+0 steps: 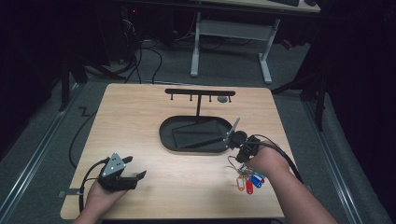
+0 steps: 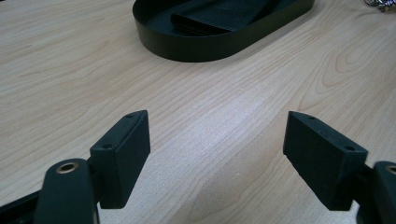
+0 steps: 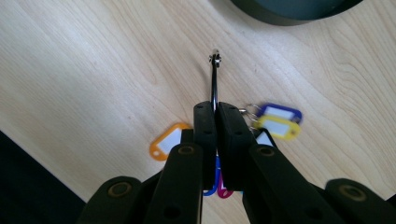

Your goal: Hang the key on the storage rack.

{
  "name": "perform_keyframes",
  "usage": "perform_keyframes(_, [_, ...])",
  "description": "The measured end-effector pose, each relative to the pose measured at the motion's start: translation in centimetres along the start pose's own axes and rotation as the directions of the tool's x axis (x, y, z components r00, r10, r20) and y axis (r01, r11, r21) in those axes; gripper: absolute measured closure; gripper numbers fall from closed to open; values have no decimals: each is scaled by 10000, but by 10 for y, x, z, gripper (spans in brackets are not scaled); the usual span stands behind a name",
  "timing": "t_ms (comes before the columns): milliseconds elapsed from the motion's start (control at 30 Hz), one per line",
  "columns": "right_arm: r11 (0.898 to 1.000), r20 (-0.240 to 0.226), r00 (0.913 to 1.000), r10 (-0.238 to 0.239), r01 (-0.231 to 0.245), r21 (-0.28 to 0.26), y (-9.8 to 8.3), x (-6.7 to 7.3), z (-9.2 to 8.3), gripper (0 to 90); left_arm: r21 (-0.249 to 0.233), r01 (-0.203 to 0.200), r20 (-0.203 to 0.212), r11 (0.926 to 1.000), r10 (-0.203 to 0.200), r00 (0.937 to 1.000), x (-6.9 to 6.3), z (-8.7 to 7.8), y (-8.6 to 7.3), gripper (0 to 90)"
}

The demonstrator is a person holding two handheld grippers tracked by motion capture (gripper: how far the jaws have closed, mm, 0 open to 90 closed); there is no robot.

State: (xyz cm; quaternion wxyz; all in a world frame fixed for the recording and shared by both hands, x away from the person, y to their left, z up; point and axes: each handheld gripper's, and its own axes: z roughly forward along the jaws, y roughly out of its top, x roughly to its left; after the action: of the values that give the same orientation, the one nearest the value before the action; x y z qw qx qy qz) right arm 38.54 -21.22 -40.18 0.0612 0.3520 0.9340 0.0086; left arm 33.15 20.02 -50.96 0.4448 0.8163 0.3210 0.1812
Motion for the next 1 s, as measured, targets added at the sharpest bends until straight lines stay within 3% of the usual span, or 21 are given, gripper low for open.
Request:
perform_keyframes(133, [9999, 8, 9999, 150, -149, -87, -1, -3, -11, 874, 20, -20, 11, 10000, 20, 10000, -1, 1, 0, 237])
perform_keyframes(367, [9998, -107, 9999, -17, 15, -178, -5, -6, -32, 874, 56, -32, 67, 10000, 31, 10000, -1, 1, 0, 237])
perform_keyframes(633, [9991, 104, 9999, 137, -133, -399, -6, -11, -57, 875, 9, 4, 74, 10000, -4, 10000, -2, 1, 0, 237])
perform_keyframes(1000, [9977, 138, 9998, 150, -140, -662, 0, -13, -79, 875, 8, 12, 67, 10000, -12, 10000, -1, 1, -1, 237])
